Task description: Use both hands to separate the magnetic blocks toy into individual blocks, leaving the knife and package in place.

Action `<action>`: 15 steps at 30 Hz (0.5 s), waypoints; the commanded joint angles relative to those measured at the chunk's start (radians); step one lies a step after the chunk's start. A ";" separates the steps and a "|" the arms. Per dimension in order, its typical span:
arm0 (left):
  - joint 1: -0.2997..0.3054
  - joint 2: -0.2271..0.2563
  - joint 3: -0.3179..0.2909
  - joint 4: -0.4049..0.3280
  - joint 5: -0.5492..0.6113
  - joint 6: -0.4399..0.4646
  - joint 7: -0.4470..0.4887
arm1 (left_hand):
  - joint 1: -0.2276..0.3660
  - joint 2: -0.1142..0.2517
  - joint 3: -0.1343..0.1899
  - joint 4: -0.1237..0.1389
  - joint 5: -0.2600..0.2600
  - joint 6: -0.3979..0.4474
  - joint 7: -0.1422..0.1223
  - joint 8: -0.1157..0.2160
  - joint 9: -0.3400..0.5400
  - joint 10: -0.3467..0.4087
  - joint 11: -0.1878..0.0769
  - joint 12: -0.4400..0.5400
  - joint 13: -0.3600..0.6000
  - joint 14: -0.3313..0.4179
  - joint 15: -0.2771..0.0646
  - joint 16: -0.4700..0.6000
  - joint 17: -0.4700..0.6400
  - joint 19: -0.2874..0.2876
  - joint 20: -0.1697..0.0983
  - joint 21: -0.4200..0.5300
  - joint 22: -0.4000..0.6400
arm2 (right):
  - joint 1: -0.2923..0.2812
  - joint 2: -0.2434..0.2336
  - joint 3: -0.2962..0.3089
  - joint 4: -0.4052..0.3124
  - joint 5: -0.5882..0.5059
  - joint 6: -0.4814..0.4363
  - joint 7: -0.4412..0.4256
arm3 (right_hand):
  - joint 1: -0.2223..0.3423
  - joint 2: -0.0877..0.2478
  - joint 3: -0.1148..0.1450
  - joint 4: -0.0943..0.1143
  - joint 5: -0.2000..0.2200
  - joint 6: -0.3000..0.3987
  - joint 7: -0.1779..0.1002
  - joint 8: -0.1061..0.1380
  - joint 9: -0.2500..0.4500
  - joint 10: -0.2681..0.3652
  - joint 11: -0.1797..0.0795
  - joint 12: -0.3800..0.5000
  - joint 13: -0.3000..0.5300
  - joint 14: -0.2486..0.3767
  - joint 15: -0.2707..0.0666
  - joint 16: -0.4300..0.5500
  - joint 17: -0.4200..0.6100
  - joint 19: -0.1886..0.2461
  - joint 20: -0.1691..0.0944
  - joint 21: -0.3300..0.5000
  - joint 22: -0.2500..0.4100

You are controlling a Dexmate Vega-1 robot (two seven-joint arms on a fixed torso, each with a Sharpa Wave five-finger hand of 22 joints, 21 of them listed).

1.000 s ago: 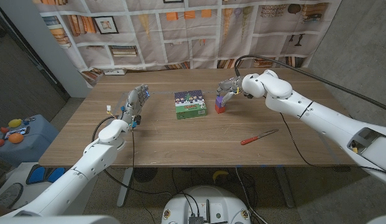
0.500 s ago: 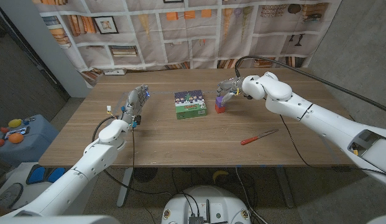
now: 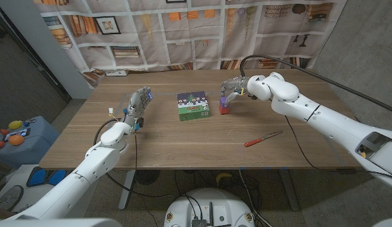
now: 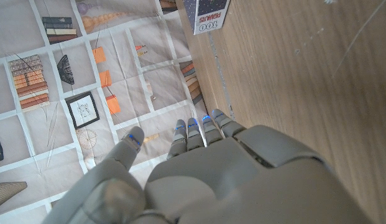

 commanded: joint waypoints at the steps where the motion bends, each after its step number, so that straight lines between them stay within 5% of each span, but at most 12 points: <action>1: 0.018 0.006 -0.005 -0.027 0.006 0.000 0.014 | -0.013 0.070 0.007 -0.001 -0.001 0.011 0.000 -0.003 0.004 0.006 -0.001 -0.003 0.004 0.007 -0.001 -0.001 0.003 0.007 0.003 0.007 0.005 | -0.013 -0.015 0.034 -0.022 0.043 0.001 -0.013 | 0.011 0.018 -0.005 -0.001 0.005 0.055 -0.031 0.018 0.022 0.016 -0.007 0.005 0.001 0.007 -0.004 0.006 0.002 0.016 -0.004 0.003 0.002; 15: 0.053 0.027 -0.018 -0.088 0.021 0.013 0.045 | -0.009 0.068 0.010 -0.007 -0.002 0.011 0.000 -0.003 0.004 0.006 -0.003 -0.004 0.004 0.007 0.000 -0.002 0.002 0.006 0.003 0.006 0.004 | -0.038 -0.043 0.090 -0.044 0.158 0.004 -0.041 | 0.019 0.026 -0.012 -0.001 0.004 0.099 -0.032 0.047 0.033 0.049 -0.028 0.009 -0.001 0.017 -0.012 0.009 0.003 0.035 -0.009 0.003 0.002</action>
